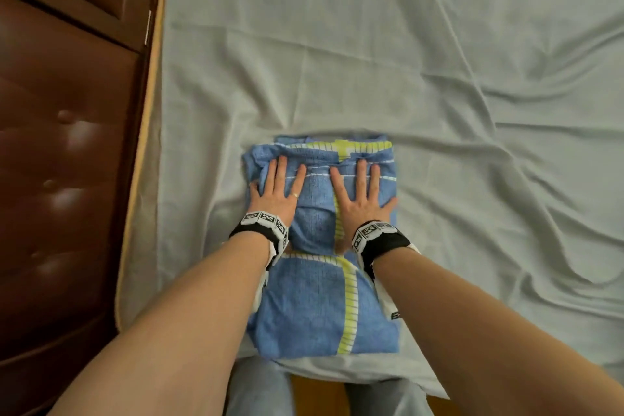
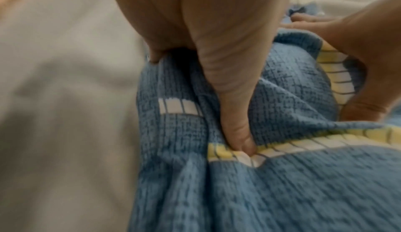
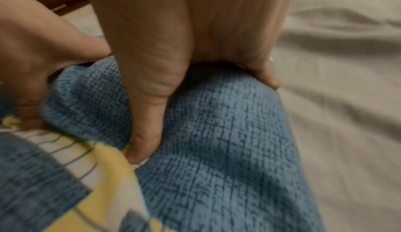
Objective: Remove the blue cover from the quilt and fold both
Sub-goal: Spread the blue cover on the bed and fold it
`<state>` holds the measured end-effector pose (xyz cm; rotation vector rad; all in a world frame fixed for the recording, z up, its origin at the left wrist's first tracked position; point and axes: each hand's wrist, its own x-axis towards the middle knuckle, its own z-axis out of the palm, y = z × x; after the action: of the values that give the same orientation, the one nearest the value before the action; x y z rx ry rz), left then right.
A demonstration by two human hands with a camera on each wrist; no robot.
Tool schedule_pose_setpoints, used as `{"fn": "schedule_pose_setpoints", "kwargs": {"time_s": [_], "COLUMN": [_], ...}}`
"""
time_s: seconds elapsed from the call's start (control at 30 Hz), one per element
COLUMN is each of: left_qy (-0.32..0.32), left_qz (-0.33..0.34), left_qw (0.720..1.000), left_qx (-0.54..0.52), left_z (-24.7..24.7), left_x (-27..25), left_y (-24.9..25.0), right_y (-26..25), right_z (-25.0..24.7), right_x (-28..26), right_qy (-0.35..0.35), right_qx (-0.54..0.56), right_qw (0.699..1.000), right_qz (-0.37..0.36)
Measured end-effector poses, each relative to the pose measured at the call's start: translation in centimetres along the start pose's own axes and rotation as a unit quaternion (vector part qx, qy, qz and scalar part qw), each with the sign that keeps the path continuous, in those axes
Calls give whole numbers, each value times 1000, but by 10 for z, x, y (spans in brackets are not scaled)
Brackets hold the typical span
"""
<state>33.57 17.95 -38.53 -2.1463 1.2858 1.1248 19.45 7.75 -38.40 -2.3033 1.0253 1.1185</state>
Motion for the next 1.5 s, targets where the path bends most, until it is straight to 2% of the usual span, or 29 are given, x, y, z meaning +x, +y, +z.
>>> {"fn": "schedule_pose_setpoints", "kwargs": {"time_s": [0.2,0.53,0.6,0.67,0.7,0.73,0.77,0.8,0.83,0.87,0.93,1.0,1.07,1.13,1.17,1.2,1.3,1.4,1.43,1.5], "left_qy": [-17,2,7,2,19,44,75,101,107,108,96,94,78,59,42,25,-6,30,42,82], "left_qz": [-5,-2,12,28,24,8,-22,-59,-98,-120,-143,-156,-167,-150,-141,-131,-86,-30,-34,-40], "left_qw": [1000,1000,1000,998,993,985,972,955,935,908,855,848,882,901,890,867,770,686,676,686], "left_qx": [-6,-11,-8,-64,-110,-167,-223,-273,-323,-386,-489,-498,-433,-402,-432,-481,-633,-727,-735,-722], "left_z": [8,12,6,-5,-9,-11,-10,5,17,31,58,72,80,68,55,41,-8,-74,-95,-131], "left_x": [14,17,8,-11,-21,-34,-49,-58,-70,-80,-94,-104,-122,-148,-164,-180,-235,-285,-300,-326], "left_y": [1,1,-3,-11,-15,-18,-19,-20,-18,-15,-7,0,14,35,46,58,94,139,157,192], "right_y": [-5,-7,-2,12,23,32,40,47,51,53,54,52,51,45,42,39,38,59,70,93], "right_z": [12,14,5,0,5,12,22,37,51,66,70,62,55,42,35,26,-10,-38,-48,-66], "right_x": [14,19,7,-22,-37,-54,-71,-86,-99,-105,-113,-119,-130,-147,-161,-176,-237,-304,-328,-377], "right_qy": [14,13,20,45,63,70,58,27,-6,-22,-28,-34,-50,-13,15,46,146,218,234,258], "right_qx": [13,25,33,77,117,183,278,377,455,502,542,521,523,501,484,466,415,318,293,271], "right_qw": [1000,999,999,996,991,979,952,910,868,841,821,841,841,860,871,881,898,922,927,927], "right_qz": [20,16,1,-17,0,46,112,170,197,203,177,142,127,98,79,65,22,-15,-25,-30]}}
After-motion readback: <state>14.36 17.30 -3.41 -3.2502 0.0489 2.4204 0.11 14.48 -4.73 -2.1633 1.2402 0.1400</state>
